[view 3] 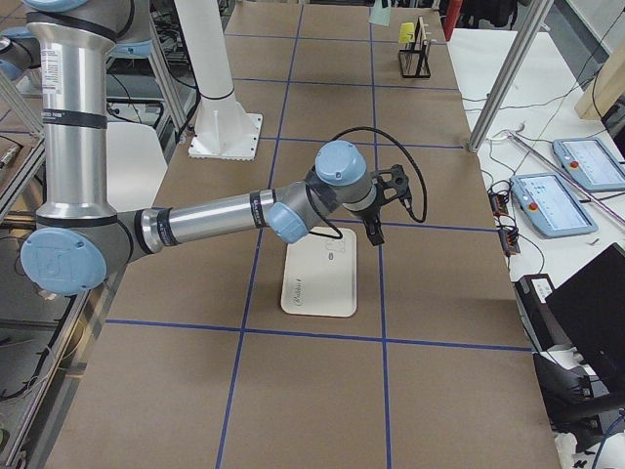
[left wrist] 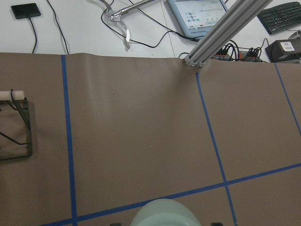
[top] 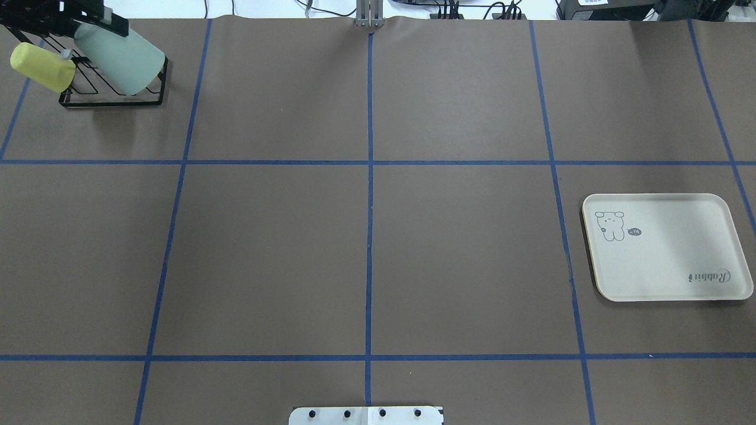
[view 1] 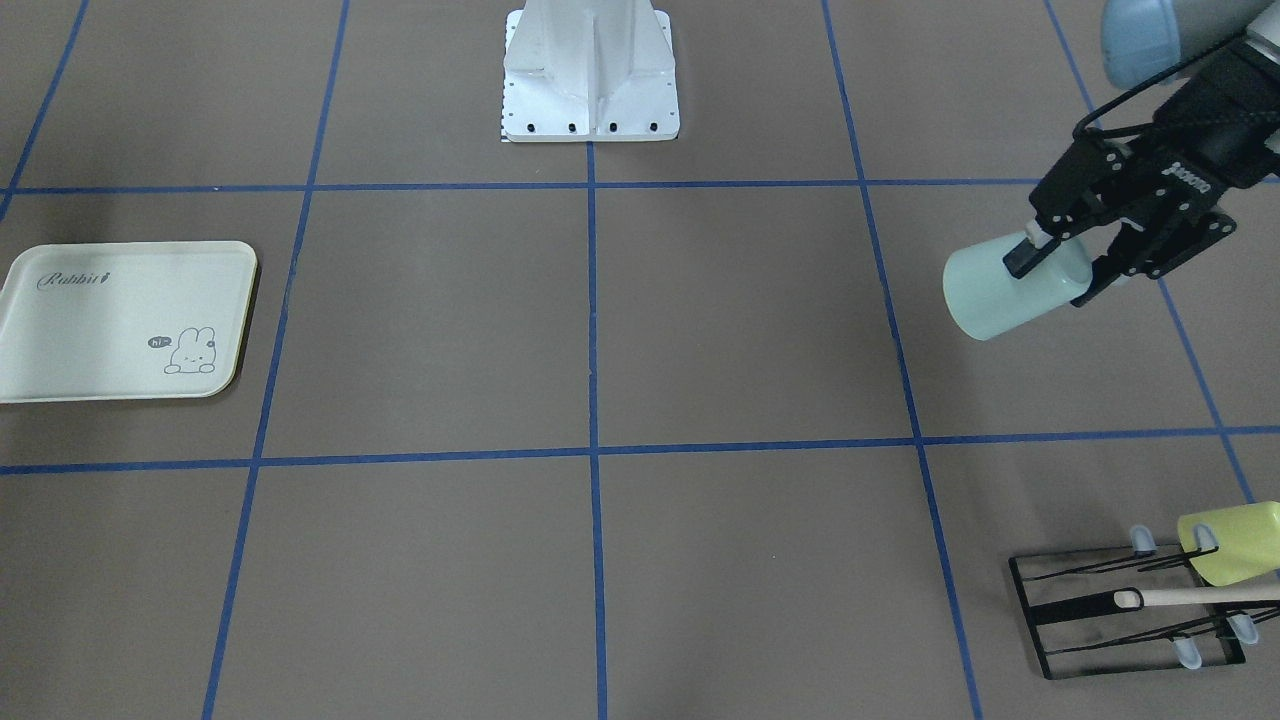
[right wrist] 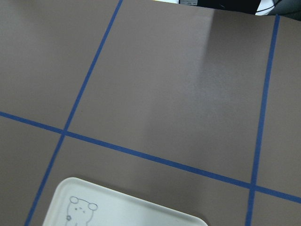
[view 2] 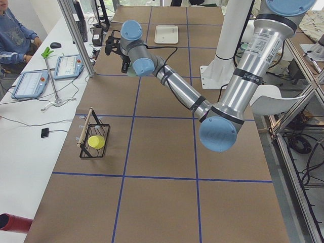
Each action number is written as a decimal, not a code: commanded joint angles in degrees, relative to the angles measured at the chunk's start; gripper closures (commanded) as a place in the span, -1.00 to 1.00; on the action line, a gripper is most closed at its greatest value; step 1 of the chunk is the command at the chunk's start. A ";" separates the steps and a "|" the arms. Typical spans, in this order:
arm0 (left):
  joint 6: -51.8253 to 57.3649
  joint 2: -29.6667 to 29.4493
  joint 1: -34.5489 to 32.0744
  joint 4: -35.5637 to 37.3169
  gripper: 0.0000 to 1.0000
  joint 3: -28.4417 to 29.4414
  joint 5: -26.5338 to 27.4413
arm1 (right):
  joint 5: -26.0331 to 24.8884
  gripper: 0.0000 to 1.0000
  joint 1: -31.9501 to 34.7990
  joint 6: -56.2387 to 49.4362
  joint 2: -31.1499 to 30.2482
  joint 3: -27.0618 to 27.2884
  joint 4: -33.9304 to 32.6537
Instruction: Left arm grabs green cup and hands to right arm on tray
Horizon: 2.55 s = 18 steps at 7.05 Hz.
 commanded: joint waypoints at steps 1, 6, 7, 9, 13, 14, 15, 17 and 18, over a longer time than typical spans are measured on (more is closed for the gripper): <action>-12.92 -0.82 3.35 -7.01 1.00 -0.31 -0.02 | -0.32 -1.00 -5.59 20.56 5.57 -0.06 10.77; -28.17 -8.72 11.42 -11.08 1.00 -0.40 4.97 | -27.15 -1.00 -27.71 49.68 17.36 0.03 23.42; -32.61 -10.65 11.97 -11.60 1.00 -0.14 5.77 | -28.87 -1.00 -29.50 52.34 19.55 -0.15 27.47; -41.49 -11.37 11.98 -18.87 1.00 0.30 6.39 | -29.58 -1.00 -30.22 62.33 23.77 -0.41 36.50; -61.87 -14.01 12.06 -32.39 1.00 0.48 9.80 | -41.40 -1.00 -36.78 74.85 24.14 -0.41 57.95; -64.01 -14.01 13.54 -34.96 1.00 0.48 11.13 | -46.94 -1.00 -41.34 74.86 24.14 -0.24 62.01; -64.12 -14.01 15.12 -35.51 1.00 0.48 13.05 | -49.69 -1.00 -43.30 74.95 24.32 0.11 63.53; -64.04 -14.10 15.93 -35.69 1.00 0.39 13.51 | -51.98 -1.00 -45.95 75.04 26.16 0.72 63.37; -64.03 -14.10 16.02 -35.69 1.00 0.39 13.51 | -52.44 -1.00 -46.57 74.95 26.17 0.73 63.02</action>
